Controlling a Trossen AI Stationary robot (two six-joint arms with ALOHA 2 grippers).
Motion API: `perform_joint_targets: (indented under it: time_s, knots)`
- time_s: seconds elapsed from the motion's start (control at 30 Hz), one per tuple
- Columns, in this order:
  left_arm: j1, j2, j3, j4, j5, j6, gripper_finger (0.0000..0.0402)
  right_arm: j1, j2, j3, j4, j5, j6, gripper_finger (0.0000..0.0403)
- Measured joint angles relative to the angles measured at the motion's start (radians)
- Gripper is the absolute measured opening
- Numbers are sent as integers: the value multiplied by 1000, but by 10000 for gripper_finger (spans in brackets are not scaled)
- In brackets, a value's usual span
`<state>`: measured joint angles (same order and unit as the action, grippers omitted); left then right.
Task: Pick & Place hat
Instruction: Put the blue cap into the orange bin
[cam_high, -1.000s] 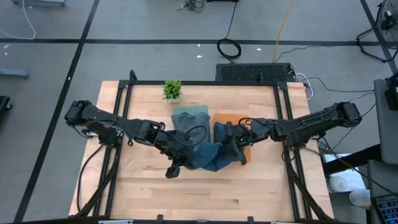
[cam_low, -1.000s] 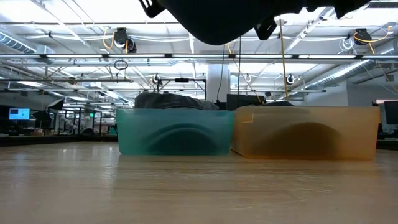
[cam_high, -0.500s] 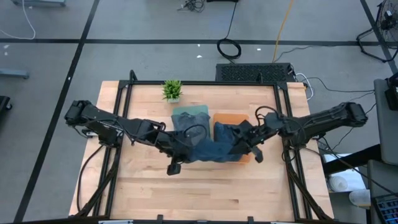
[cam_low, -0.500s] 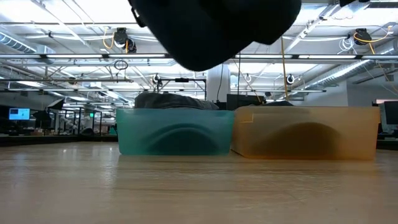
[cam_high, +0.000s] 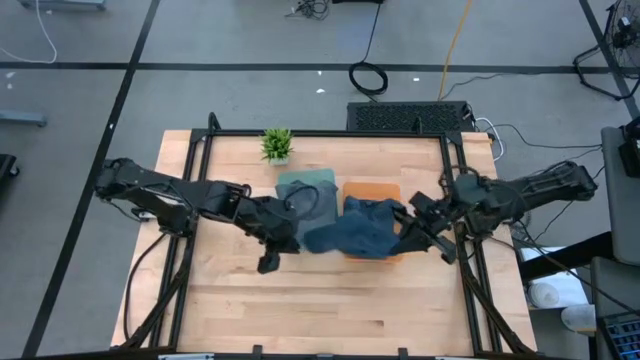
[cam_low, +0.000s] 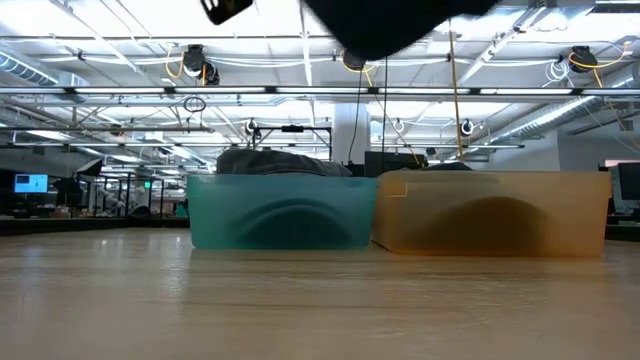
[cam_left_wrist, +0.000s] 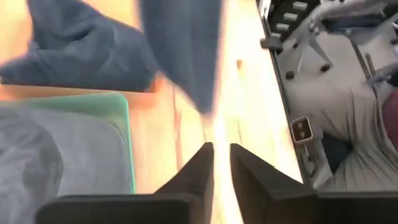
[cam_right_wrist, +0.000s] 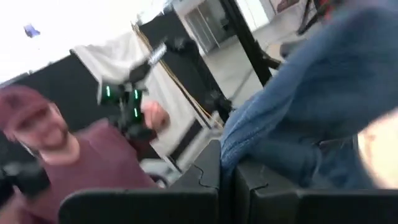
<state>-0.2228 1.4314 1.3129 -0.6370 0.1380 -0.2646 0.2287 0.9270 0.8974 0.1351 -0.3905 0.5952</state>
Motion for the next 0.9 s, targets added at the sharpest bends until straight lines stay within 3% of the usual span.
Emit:
perform_joint_targets:
  time_s: [0.07,0.27,0.47,0.7,0.9]
  knots:
    - [11,-24,2,7,-11,-3,76,22,-4,64,-124,35,-86,0]
    - [39,-124,3,-69,-61,-30,161,105,22,240,-410,277,-320,0]
    - [60,-233,3,-95,-62,-35,224,187,78,378,-661,485,-425,0]
    - [60,-330,3,-108,-69,-37,250,225,153,490,-835,531,-454,0]
    - [60,-370,3,-119,-72,-37,250,241,234,601,-1037,644,-453,0]
